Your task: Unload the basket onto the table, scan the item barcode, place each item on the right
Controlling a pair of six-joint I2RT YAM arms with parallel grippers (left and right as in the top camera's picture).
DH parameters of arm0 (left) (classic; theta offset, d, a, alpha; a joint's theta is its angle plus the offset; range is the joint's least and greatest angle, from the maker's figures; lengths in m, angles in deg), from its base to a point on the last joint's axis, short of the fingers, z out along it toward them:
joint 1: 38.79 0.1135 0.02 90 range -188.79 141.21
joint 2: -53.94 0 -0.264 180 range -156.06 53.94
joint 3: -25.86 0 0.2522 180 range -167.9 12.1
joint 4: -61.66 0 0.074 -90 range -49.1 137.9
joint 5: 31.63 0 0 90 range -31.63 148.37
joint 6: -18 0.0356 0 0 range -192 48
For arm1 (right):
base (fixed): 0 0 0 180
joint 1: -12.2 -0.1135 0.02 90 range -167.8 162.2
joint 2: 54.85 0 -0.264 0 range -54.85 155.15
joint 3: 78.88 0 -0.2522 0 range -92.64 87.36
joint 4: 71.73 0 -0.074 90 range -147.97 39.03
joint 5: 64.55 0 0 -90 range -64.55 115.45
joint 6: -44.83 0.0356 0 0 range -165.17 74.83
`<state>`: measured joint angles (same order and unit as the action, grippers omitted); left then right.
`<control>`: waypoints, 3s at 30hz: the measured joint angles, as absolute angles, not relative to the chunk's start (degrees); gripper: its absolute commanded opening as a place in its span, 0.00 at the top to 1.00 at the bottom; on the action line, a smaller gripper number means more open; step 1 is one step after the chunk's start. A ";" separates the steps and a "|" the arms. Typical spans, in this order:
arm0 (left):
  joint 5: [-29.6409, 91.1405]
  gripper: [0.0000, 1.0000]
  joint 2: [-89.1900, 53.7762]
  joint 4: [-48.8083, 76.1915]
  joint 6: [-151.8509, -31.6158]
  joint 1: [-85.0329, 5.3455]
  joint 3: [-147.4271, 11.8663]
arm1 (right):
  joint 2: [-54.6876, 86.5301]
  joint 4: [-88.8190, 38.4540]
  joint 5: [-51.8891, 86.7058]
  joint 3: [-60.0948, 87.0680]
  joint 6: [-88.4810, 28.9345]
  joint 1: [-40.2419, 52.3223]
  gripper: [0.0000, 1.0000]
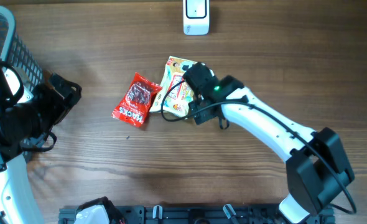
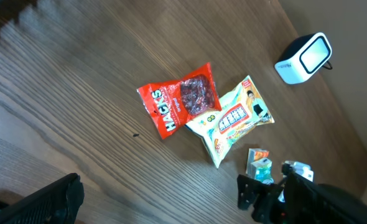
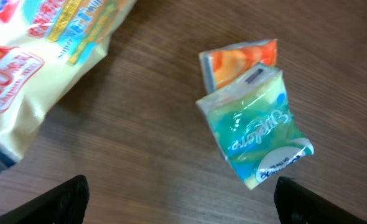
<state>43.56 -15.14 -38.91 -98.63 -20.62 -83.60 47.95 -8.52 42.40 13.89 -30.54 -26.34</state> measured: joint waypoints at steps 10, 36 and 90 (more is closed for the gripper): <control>43.56 0.00 -15.14 -38.91 -98.63 -20.62 -83.60 | 50.97 -11.42 57.24 18.61 -22.41 -26.97 0.17; 43.56 0.00 -15.14 -38.91 -98.63 -20.62 -83.60 | 53.02 -20.38 58.71 20.86 -20.88 -24.50 0.53; 43.56 0.00 -15.14 -38.91 -98.63 -20.62 -83.60 | 50.95 0.53 6.18 19.90 -34.34 -5.58 0.07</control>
<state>43.56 -15.14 -38.91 -98.63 -20.62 -83.60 50.95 0.53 6.18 19.90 -34.34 -5.58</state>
